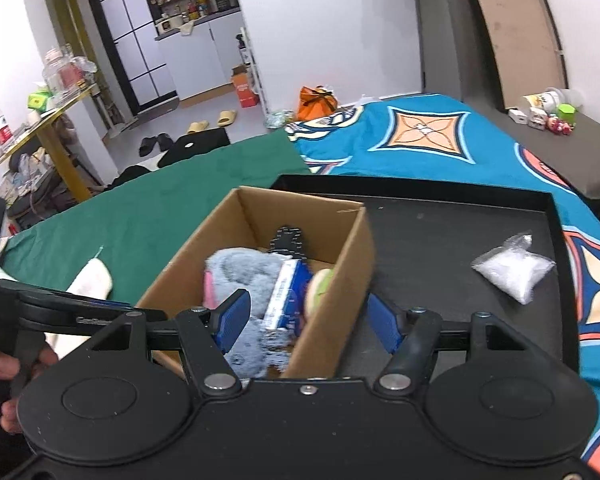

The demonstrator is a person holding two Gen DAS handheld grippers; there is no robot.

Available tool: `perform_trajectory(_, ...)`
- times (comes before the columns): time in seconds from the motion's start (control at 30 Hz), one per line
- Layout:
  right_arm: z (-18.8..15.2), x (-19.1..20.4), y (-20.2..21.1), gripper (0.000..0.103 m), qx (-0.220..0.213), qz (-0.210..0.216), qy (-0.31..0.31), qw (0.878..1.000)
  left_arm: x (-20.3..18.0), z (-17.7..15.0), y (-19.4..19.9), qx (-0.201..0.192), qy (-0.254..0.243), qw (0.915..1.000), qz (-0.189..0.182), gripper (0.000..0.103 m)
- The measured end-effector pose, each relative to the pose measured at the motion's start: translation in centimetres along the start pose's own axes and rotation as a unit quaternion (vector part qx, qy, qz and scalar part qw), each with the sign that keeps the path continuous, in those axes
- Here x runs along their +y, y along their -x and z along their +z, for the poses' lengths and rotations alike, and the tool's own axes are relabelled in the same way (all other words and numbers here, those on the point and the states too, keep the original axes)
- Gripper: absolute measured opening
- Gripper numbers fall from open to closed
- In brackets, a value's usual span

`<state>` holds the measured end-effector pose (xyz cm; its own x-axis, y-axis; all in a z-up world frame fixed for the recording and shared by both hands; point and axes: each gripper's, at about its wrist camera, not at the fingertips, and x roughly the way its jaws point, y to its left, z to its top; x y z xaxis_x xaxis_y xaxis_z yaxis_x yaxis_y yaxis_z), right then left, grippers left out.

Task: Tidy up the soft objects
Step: 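Carry the denim plush bunny with the right gripper into the box, release, then reach the right gripper to the clear bag of white filling and grasp it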

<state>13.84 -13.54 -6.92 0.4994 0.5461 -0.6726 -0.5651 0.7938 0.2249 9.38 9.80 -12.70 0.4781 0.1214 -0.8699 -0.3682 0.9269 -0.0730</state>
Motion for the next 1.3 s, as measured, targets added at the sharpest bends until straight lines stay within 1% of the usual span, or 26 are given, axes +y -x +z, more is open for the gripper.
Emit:
perform_trajectory(0.2, 0.3, -2.2, 0.1, 0.065, -0.006, -0.011, -0.009, 1.0, -1.0, 0.8, -0.1, -0.008, -0.017, 0.9996, 0.023, 0.056)
perform_trajectory(0.33, 0.4, -3.6, -0.1, 0.065, -0.008, -0.018, -0.014, 1.0, -1.5, 1.2, -0.2, -0.01, -0.016, 0.9994, 0.029, 0.06)
perform_trajectory(0.83, 1.4, -9.1, -1.2, 0.066, -0.016, -0.036, -0.051, 0.998, -4.3, 3.2, -0.7, -0.018, -0.041, 0.9973, 0.058, 0.066)
perform_trajectory(0.93, 1.5, -10.2, -1.4, 0.068, -0.021, -0.044, -0.061, 0.997, -4.8, 3.5, -0.9, -0.016, -0.046, 0.9966, 0.066, 0.067)
perform_trajectory(1.07, 1.6, -11.9, -1.8, 0.069, -0.025, -0.053, -0.079, 0.995, -5.6, 4.1, -1.0, -0.02, -0.055, 0.9957, 0.072, 0.067)
perform_trajectory(1.3, 1.8, -14.6, -3.0, 0.068, -0.017, -0.079, -0.102, 0.991, -6.7, 5.0, -1.9, -0.019, -0.063, 0.9946, 0.08, 0.068)
